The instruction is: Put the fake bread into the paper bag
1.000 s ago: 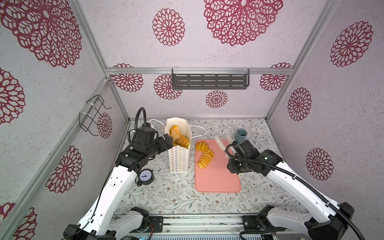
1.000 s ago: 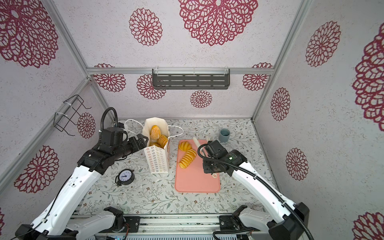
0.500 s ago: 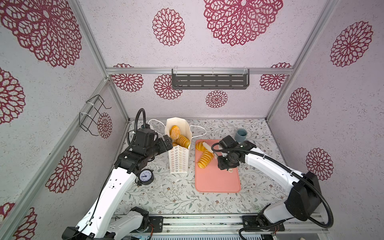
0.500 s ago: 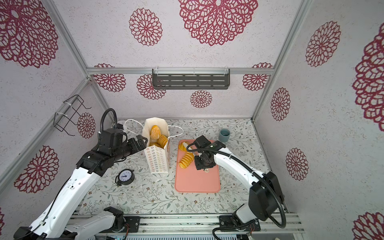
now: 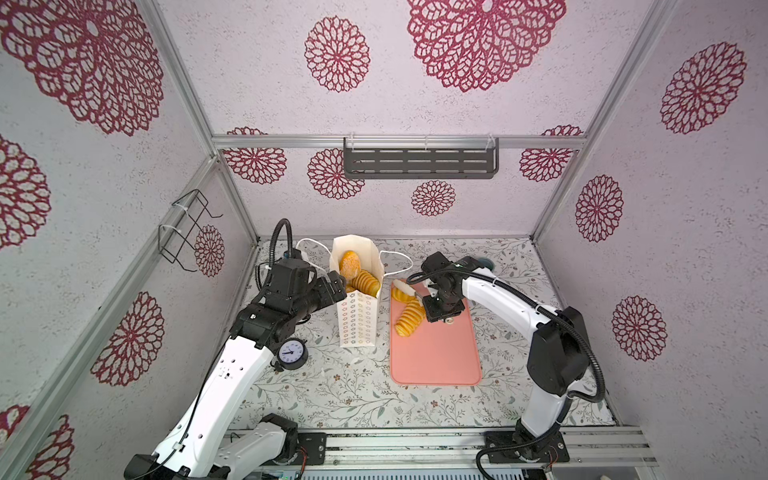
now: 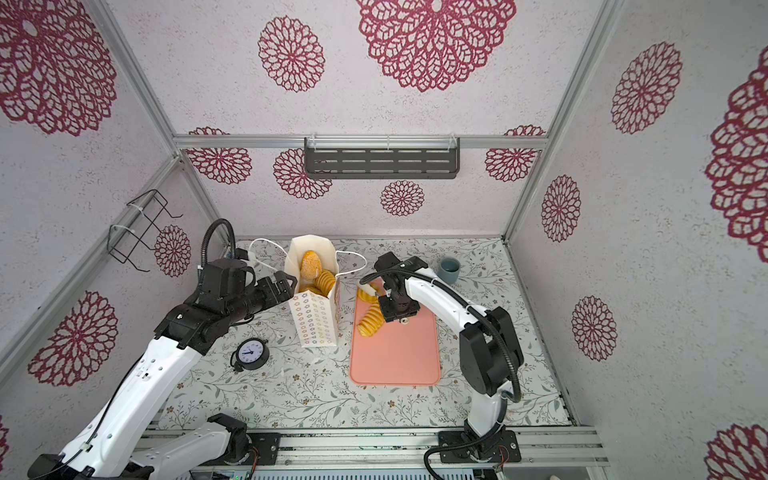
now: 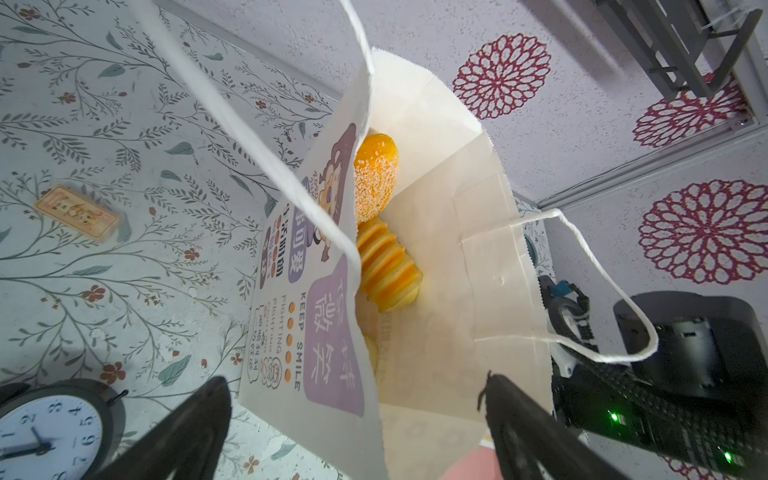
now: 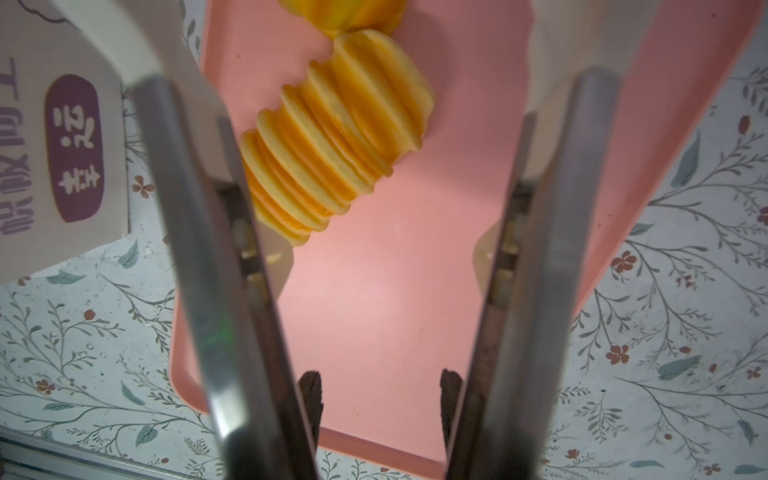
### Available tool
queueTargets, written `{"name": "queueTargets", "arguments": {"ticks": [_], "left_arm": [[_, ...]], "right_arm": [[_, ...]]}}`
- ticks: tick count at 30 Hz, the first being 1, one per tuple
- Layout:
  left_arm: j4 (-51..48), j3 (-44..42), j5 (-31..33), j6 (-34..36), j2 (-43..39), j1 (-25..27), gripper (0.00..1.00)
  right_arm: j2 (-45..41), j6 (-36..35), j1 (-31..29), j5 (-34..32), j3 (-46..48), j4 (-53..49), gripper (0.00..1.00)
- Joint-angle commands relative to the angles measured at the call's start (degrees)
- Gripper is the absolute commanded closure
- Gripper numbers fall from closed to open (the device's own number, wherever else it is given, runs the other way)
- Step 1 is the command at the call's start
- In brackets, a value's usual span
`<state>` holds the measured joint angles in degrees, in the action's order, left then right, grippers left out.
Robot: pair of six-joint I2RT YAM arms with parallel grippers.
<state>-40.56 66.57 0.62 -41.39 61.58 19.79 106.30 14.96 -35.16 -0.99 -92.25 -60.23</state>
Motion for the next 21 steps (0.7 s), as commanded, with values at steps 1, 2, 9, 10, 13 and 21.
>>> {"name": "queueTargets", "arguments": {"ticks": [1,2,9,10,13,21], "left_arm": [[2.5,-0.9,-1.2,1.5,0.0,-0.1,0.03],[2.7,-1.0,-1.5,1.7,0.0,-0.2,0.03],[3.9,-1.7,-3.0,2.0,-0.4,-1.1,0.03],[4.1,-1.8,-3.1,2.1,-0.4,-1.2,0.03],[4.6,-2.0,-3.6,1.9,-0.5,-1.3,0.03],[5.2,-3.1,-3.6,1.3,-1.5,-1.4,0.03]], "right_arm": [[1.5,-2.2,0.2,-2.3,-4.7,-4.2,0.51],[2.4,-2.6,0.2,-2.3,-5.7,-4.8,0.50],[6.4,-4.0,0.3,-3.3,-10.7,-8.8,0.50],[6.9,-4.1,0.3,-3.5,-11.2,-9.2,0.50],[8.3,-4.3,0.3,-4.2,-12.6,-10.3,0.50],[11.0,-5.2,0.3,-4.6,-15.4,-11.6,0.52]]}}
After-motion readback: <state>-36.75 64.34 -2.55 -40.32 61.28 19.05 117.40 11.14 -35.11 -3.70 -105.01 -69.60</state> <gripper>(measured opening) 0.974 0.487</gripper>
